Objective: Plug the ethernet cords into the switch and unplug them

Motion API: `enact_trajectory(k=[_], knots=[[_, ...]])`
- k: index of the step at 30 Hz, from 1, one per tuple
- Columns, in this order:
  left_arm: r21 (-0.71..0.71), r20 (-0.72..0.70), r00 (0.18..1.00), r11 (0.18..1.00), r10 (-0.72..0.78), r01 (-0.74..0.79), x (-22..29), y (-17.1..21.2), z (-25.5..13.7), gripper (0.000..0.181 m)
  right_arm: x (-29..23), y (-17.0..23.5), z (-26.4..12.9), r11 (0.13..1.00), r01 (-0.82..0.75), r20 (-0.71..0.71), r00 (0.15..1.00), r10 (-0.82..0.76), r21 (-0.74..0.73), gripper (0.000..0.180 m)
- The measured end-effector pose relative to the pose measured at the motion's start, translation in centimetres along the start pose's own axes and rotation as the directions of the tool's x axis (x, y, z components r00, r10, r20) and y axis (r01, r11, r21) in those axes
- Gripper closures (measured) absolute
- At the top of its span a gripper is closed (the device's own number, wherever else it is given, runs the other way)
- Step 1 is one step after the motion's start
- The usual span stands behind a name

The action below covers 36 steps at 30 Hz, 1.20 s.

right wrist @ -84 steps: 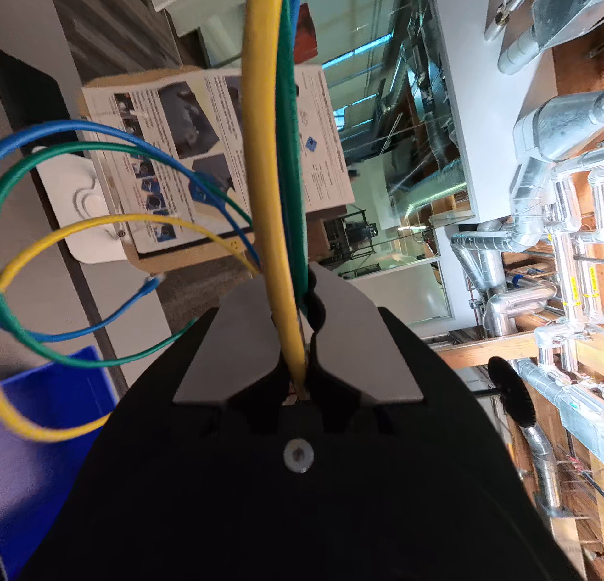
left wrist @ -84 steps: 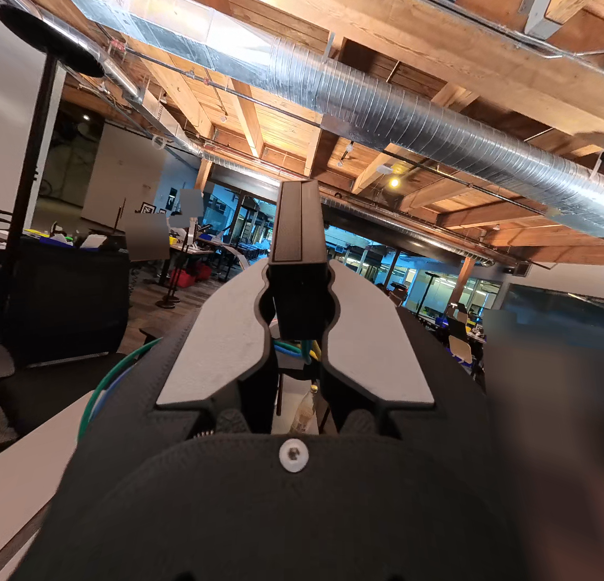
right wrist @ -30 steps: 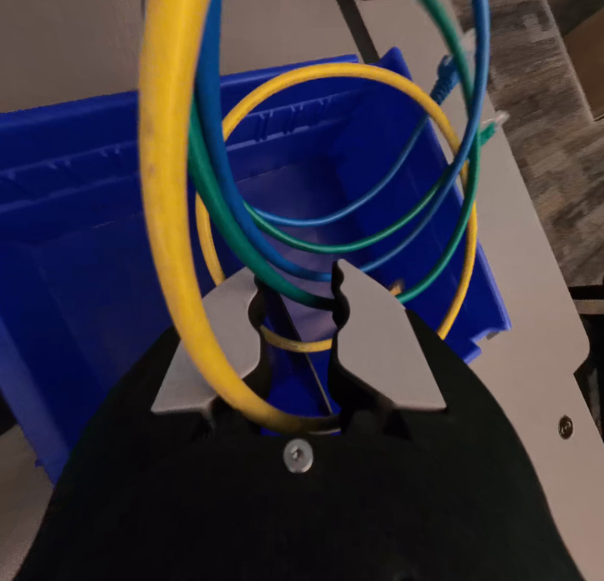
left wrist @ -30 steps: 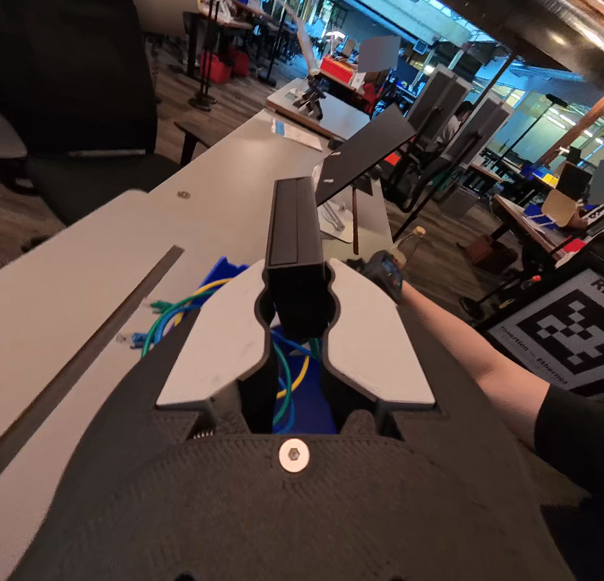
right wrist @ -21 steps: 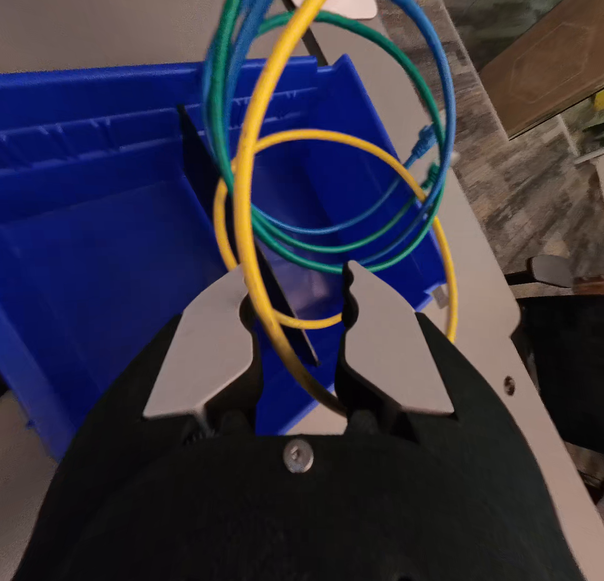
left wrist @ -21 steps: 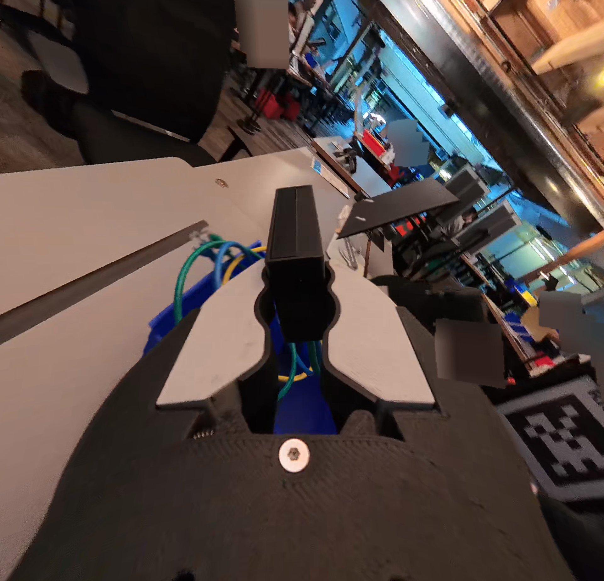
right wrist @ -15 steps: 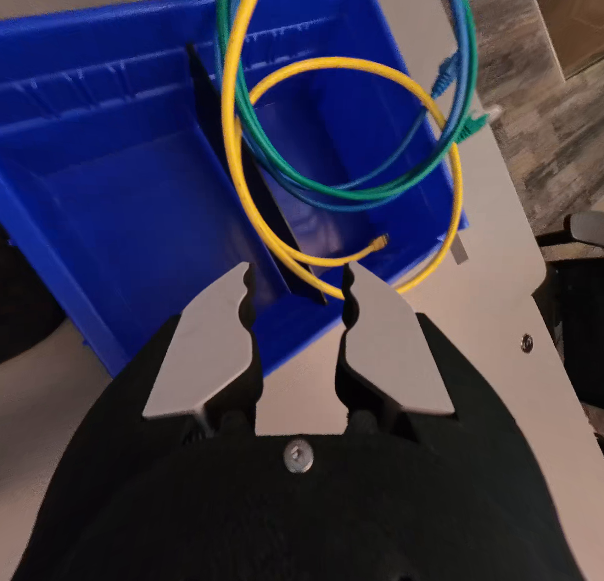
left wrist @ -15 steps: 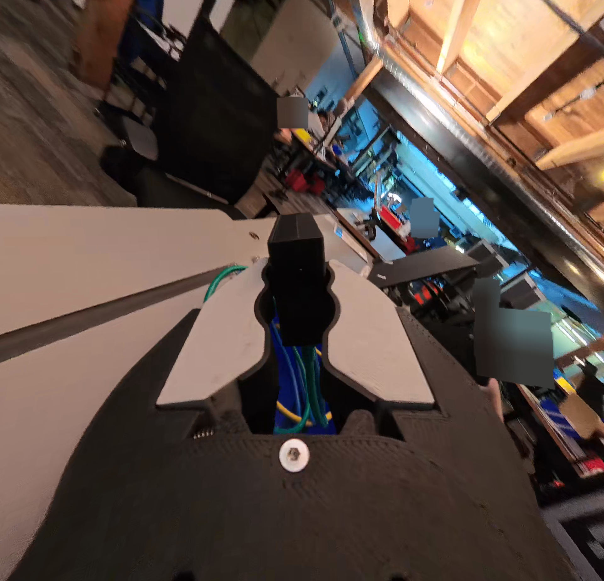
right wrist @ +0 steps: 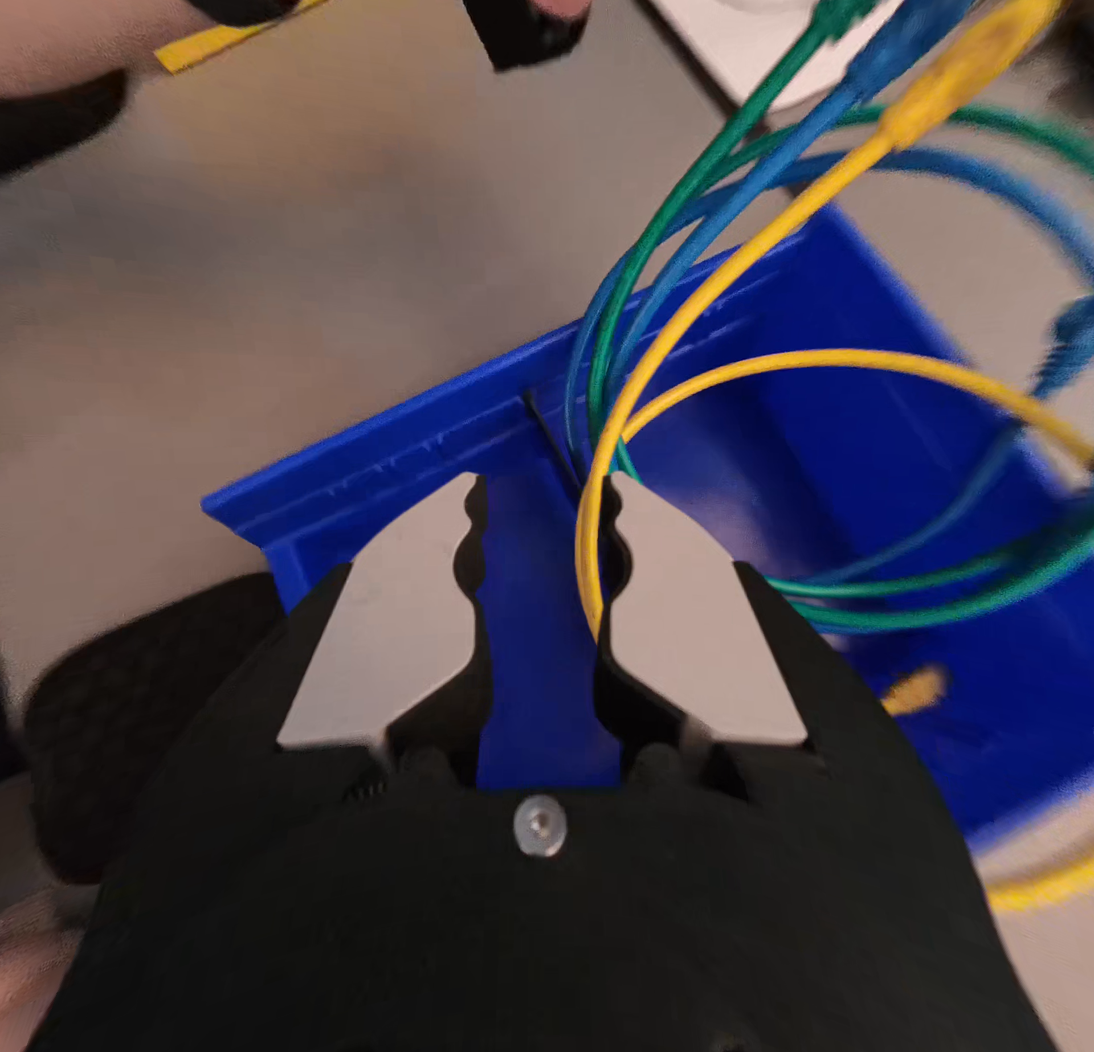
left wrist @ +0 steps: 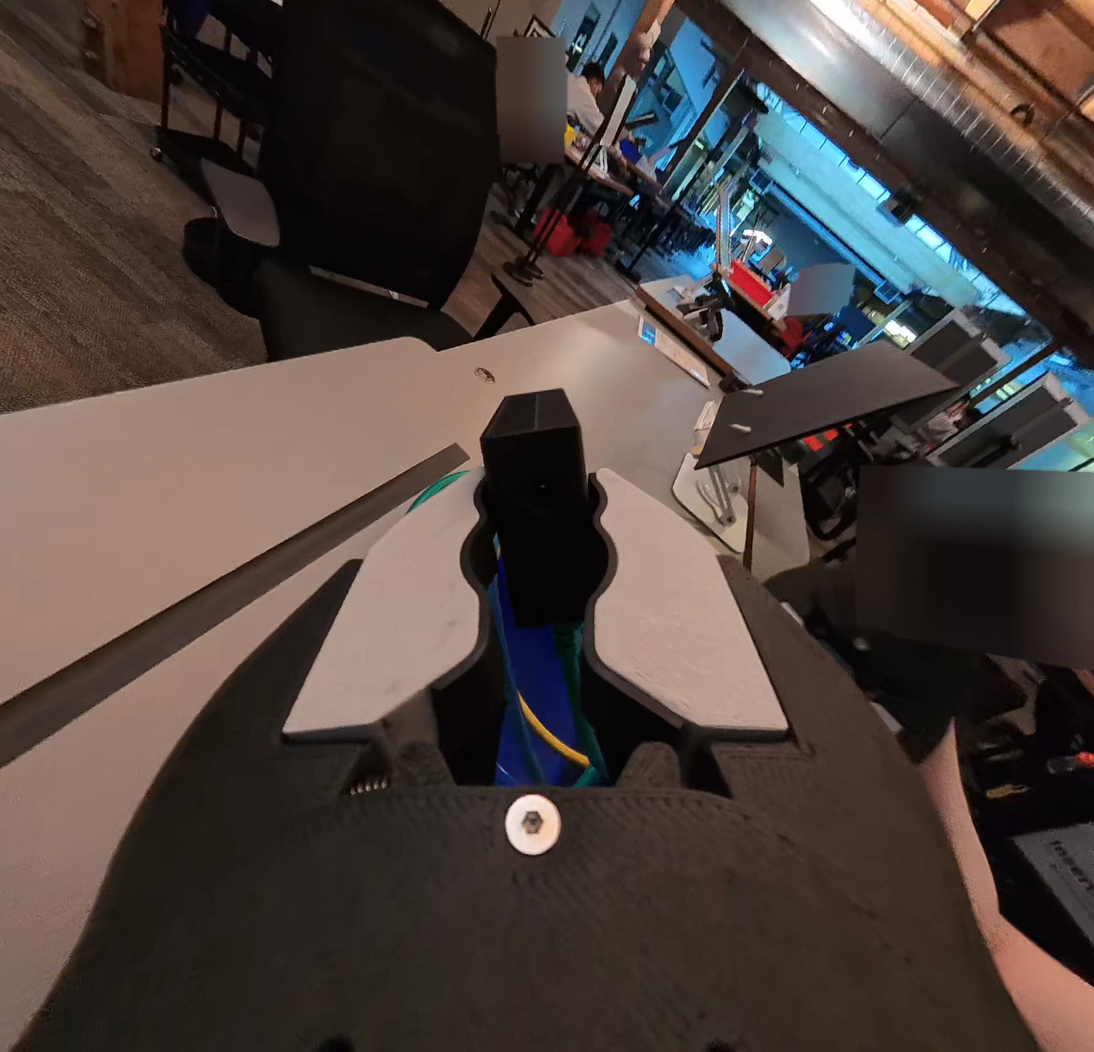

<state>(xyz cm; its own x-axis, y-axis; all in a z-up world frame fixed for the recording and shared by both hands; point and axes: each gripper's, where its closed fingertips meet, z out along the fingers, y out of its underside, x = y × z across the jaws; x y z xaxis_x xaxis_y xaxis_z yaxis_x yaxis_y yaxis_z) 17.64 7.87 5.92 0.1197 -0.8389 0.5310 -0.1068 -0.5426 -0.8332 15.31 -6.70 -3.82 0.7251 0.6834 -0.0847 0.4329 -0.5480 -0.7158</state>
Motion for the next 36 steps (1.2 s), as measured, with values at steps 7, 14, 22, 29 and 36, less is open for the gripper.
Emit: enact_trajectory(k=[7,14,22,29,36], knots=[[-0.098,-0.007,0.995,0.991,0.096,-0.096,0.9,-0.4,1.2,0.154,3.8,1.4,4.2,0.973,-0.033,0.042,0.998,0.043,-0.228,0.163],[-0.115,-0.065,0.988,0.982,0.141,-0.147,1.7,0.0,1.7,0.154,4.6,1.9,5.0,0.958,0.103,0.021,0.995,-0.101,-0.268,0.164],[-0.233,-0.087,0.979,0.952,0.183,-0.198,1.0,2.4,2.1,0.154,8.0,4.9,4.0,0.877,0.264,-0.193,0.912,-0.362,-0.401,0.166],[-0.316,-0.125,0.976,0.926,0.176,-0.207,-0.1,5.2,2.2,0.149,7.1,0.7,-2.4,0.962,0.262,-0.437,0.859,-0.269,-0.076,0.149],[-0.407,-0.086,0.930,0.840,0.356,-0.359,-2.3,7.7,2.0,0.126,6.3,0.3,-9.8,0.952,0.304,-0.575,0.777,-0.256,-0.014,0.149]])
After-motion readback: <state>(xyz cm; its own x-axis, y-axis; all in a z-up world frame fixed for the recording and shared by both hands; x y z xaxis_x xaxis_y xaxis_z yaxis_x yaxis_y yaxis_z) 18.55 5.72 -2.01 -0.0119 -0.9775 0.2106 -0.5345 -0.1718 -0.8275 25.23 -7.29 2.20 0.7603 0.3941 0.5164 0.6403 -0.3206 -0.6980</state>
